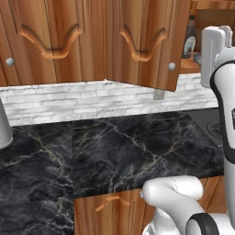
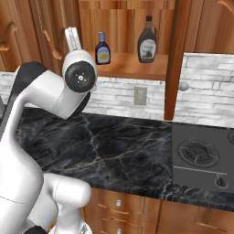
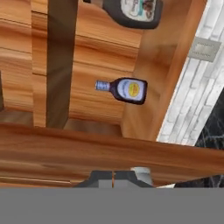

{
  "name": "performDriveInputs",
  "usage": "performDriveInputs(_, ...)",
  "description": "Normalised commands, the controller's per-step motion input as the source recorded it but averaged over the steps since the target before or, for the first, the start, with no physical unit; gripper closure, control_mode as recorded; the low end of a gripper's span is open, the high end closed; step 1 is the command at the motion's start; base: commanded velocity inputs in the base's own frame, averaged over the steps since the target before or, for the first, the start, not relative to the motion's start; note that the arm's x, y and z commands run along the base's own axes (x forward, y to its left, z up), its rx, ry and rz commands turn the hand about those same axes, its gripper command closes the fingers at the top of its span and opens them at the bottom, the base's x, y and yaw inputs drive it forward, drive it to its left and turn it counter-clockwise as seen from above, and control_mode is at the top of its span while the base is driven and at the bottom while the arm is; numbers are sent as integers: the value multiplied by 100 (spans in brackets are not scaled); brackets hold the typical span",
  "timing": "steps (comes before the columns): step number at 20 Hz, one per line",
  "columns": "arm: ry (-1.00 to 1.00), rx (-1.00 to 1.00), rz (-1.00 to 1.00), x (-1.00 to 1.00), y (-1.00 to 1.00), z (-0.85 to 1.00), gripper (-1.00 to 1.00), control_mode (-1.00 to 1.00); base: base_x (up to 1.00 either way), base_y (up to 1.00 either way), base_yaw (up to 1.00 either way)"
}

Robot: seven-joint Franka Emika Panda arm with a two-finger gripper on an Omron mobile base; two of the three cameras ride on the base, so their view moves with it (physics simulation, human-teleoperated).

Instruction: Move the condiment bottle and syrup bottle from the cabinet to the dining counter.

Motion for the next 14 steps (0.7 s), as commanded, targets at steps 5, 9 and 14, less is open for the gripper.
performDriveInputs(5,0,0,8,30,-1,-35,100,-100,0,0,0)
performDriveInputs(9,0,0,9,42,0,-49,100,-100,0,0,0)
performDriveInputs(14,0,0,8,51,-2,-27,100,-100,0,0,0)
